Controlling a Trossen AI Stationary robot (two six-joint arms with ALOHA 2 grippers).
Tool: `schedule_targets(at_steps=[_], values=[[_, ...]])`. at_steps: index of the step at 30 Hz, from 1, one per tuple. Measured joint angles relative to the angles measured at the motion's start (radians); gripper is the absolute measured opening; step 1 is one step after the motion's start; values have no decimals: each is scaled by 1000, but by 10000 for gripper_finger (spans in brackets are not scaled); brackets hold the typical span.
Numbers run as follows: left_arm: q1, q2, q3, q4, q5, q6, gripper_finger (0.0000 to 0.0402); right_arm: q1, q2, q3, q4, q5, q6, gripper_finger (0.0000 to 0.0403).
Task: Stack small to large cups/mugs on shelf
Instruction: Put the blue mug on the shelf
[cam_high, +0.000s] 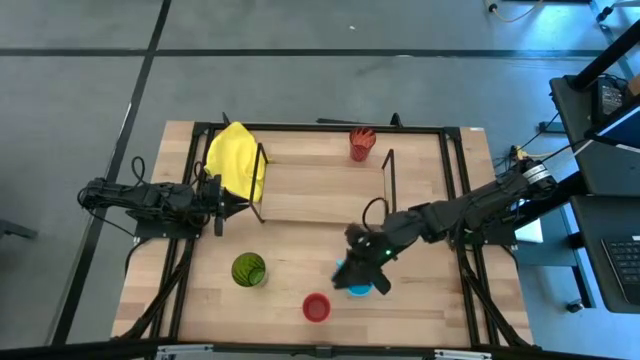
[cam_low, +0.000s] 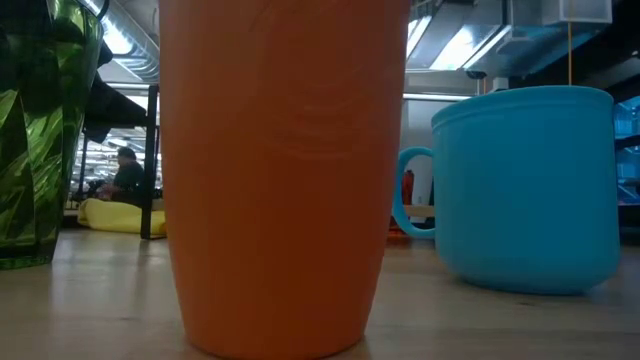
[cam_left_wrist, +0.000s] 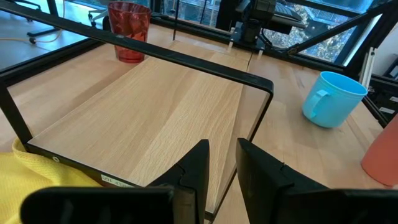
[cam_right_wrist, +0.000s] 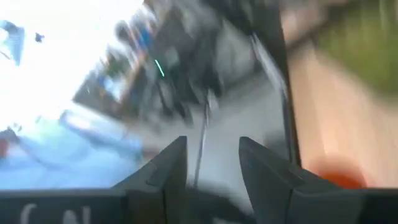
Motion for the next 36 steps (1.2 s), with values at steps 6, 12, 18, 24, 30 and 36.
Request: schedule_targets(at_steps=[6, 12, 18, 24, 30, 36], values=[[0, 0, 0, 0, 0, 0, 75, 51, 12, 260, -308, 204, -245, 147], [0, 0, 0, 0, 0, 0, 75, 147, 114, 529, -1051, 342, -255, 147], [0, 0, 0, 0, 0, 0, 75, 227, 221, 592, -1283, 348, -210, 147], [0, 0, 0, 0, 1, 0, 75, 240, 291, 541, -1303, 334, -177, 147], [0, 0, 0, 0, 0, 0, 75, 227, 344, 537, -1262, 332, -177, 147], [0, 0, 0, 0, 0, 0, 75, 214, 414, 536, -1218, 297, -138, 167]])
